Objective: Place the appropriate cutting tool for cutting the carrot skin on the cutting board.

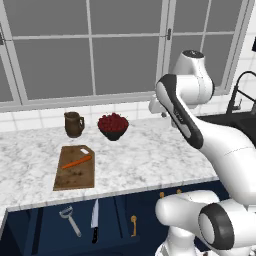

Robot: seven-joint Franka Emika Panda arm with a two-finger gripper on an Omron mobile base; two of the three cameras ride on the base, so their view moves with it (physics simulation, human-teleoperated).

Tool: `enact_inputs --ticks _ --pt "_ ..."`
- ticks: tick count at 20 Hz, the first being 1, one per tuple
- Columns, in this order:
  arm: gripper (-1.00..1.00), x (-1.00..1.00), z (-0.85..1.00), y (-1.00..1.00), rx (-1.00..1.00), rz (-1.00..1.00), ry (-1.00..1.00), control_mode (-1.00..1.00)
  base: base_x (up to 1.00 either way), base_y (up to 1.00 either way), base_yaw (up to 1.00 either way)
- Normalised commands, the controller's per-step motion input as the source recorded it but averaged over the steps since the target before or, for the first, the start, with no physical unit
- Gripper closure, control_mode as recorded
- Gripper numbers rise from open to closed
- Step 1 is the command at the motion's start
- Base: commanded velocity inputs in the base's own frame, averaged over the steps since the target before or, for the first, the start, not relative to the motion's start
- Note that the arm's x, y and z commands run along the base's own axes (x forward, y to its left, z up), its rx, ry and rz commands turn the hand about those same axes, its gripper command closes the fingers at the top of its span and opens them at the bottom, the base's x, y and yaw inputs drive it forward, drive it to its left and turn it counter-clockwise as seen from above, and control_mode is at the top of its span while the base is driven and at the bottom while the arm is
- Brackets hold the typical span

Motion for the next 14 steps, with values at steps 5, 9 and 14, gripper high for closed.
enact_inputs --ticks 5,9,14 --pt "-1.00 -0.63 -0.06 -0.01 0.01 0.00 -0.03 -1.00 0.00 0.00 0.00" --pt "-1.00 -1.00 -0.90 0.43 0.01 0.00 0.19 -1.00 0.00 0.00 0.00" --pt "-1.00 -0.59 -0.80 0.72 0.01 -0.01 0.32 -1.00 0.00 0.00 0.00"
